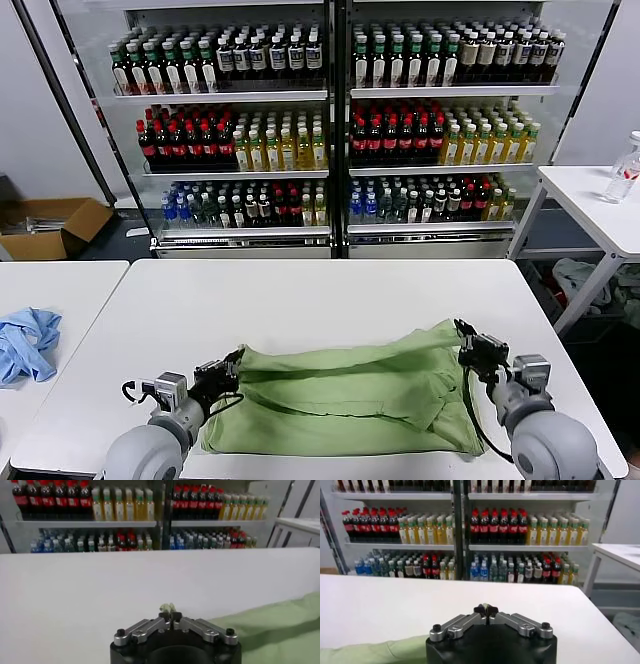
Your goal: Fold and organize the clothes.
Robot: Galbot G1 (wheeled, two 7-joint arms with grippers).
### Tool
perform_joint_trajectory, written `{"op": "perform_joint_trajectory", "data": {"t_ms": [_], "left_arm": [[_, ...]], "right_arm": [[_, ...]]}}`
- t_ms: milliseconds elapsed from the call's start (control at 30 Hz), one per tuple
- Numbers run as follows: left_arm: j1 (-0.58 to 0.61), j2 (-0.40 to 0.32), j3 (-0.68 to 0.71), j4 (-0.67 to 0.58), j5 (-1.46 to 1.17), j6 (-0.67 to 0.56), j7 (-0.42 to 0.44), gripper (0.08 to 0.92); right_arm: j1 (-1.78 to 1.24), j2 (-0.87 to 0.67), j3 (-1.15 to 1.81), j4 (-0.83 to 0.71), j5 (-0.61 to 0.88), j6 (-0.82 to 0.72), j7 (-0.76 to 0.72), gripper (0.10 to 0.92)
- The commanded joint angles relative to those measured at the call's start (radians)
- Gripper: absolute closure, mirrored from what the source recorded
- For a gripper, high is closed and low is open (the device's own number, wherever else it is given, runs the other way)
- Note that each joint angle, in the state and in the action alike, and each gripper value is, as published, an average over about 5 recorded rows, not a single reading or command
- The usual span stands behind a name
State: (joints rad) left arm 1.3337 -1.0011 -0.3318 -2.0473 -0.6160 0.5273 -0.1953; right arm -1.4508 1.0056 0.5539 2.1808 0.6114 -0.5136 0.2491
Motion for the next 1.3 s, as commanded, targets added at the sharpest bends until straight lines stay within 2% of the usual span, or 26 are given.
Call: {"op": "perform_joint_trajectory", "data": {"t_ms": [33, 333, 400, 600, 833, 1133, 1233, 1300], "left_arm": [[0.033, 0.001, -0.003, -0.017, 0.055, 0.019, 0.000, 0.911], [0.055, -0.015, 0.005, -0.016, 0.104, 0.027, 0.005, 0.909], [0.060, -0.018, 0.006, -0.027, 0.111, 0.026, 0.004, 0.882], [0.091, -0.047, 0.009, -0.052, 0.206, 0.000, -0.037, 0.717], [0.131, -0.115, 0.020, 0.000, 0.328, 0.012, -0.125, 0.518], [0.164, -0.169, 0.022, 0.006, 0.339, 0.044, -0.153, 0.258], [0.177, -0.172, 0.021, -0.008, 0.331, 0.049, -0.149, 0.197], [0.185, -0.171, 0.018, -0.020, 0.315, 0.045, -0.141, 0.185]], "right_arm": [[-0.156, 0.072, 0.048, 0.077, -0.041, -0.004, 0.001, 0.917], [-0.106, 0.111, 0.011, 0.017, -0.080, -0.017, 0.012, 0.911], [-0.098, 0.115, 0.006, 0.013, -0.087, -0.021, 0.010, 0.890], [-0.112, 0.126, 0.009, 0.021, -0.109, -0.014, 0.001, 0.731], [-0.130, 0.128, 0.022, 0.035, -0.117, -0.007, -0.001, 0.523], [-0.138, 0.137, 0.014, 0.039, -0.128, -0.004, -0.001, 0.268], [-0.138, 0.137, 0.013, 0.043, -0.128, -0.004, -0.001, 0.217], [-0.138, 0.136, 0.014, 0.045, -0.128, -0.003, -0.001, 0.207]]}}
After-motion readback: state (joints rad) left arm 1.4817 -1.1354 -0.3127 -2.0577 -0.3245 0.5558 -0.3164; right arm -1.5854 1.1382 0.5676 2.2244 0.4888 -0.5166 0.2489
